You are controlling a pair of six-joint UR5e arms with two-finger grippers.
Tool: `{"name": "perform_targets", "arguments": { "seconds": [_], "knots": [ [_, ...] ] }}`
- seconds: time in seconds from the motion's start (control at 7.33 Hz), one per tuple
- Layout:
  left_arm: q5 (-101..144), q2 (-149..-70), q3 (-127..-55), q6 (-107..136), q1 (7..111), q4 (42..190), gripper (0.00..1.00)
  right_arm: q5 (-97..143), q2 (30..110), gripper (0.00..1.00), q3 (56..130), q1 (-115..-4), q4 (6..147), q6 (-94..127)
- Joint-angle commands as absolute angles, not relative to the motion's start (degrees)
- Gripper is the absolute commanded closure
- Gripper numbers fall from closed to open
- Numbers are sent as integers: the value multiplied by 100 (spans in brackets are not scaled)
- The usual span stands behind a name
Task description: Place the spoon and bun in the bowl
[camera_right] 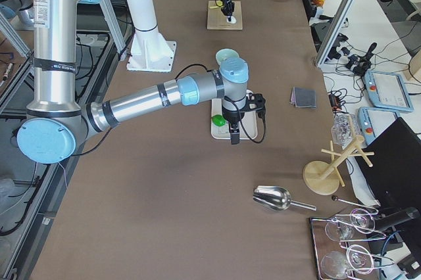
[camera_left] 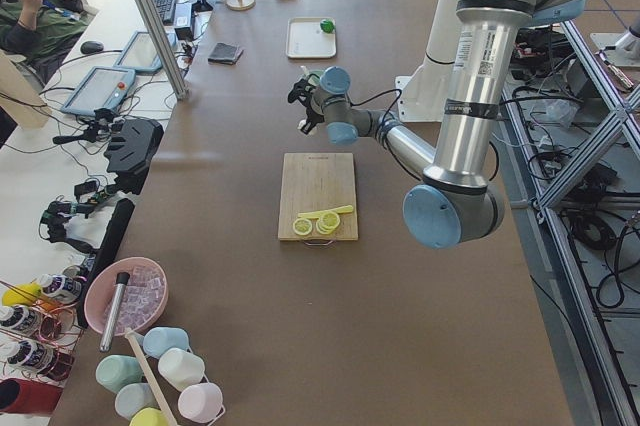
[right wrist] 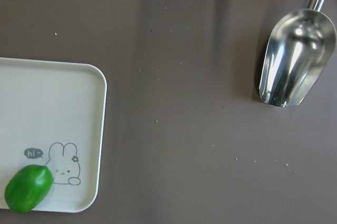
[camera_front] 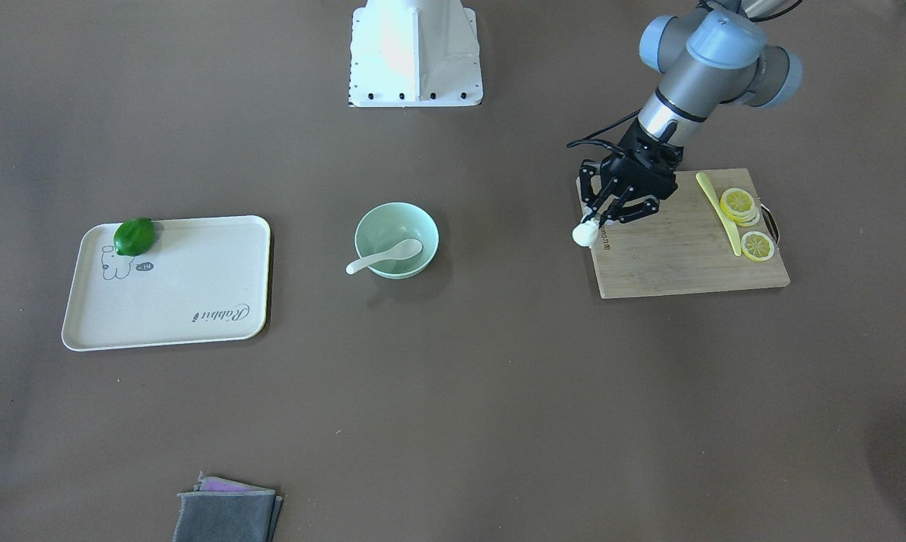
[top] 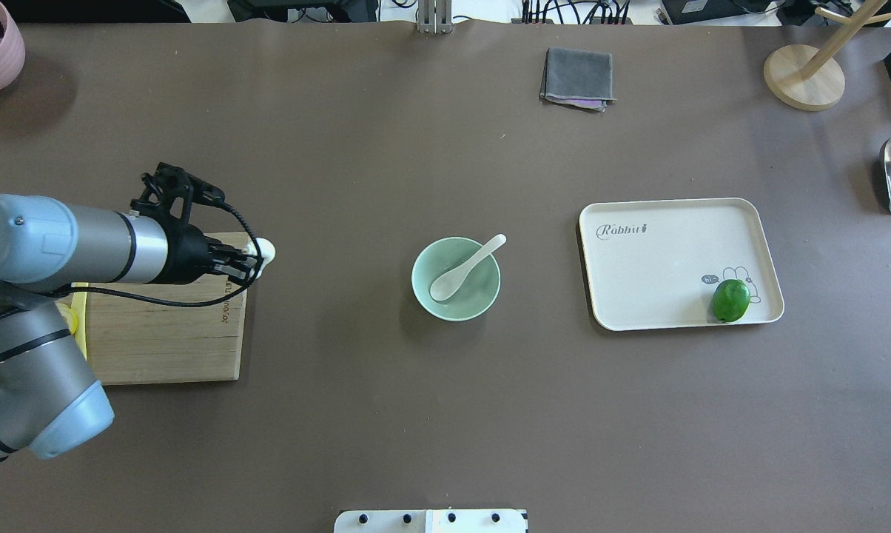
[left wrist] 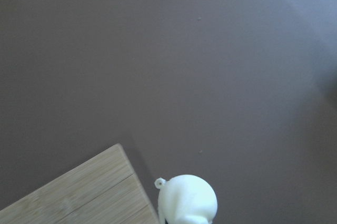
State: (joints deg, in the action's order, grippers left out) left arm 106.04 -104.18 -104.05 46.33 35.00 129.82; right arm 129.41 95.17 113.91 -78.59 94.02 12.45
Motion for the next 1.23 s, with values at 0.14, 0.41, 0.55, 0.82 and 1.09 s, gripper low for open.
{"name": "perform_targets", "arguments": {
  "seconds": [0.14,0.41,0.55,0.82,1.09],
  "knots": [
    [10077,-11774,-9819,5510,2649,12964,72,13051,9756,0,11391,-8024,9413,1046],
    [9564,-12417,-9336,5851,2321,12964,56,13043,9756,0,11373,-8033,9413,1046],
    [9554,-12462,-9273,5880,2320,12964,30,13052,9756,0,11373,-8042,9413,1046],
    [8645,-12498,-9211,5915,2129,12955,3,13052,9791,0,11373,-8042,9413,1046],
    [8543,-12691,-9237,6220,2030,12946,2,13052,9826,0,11382,-8059,9413,1046]
  ]
}}
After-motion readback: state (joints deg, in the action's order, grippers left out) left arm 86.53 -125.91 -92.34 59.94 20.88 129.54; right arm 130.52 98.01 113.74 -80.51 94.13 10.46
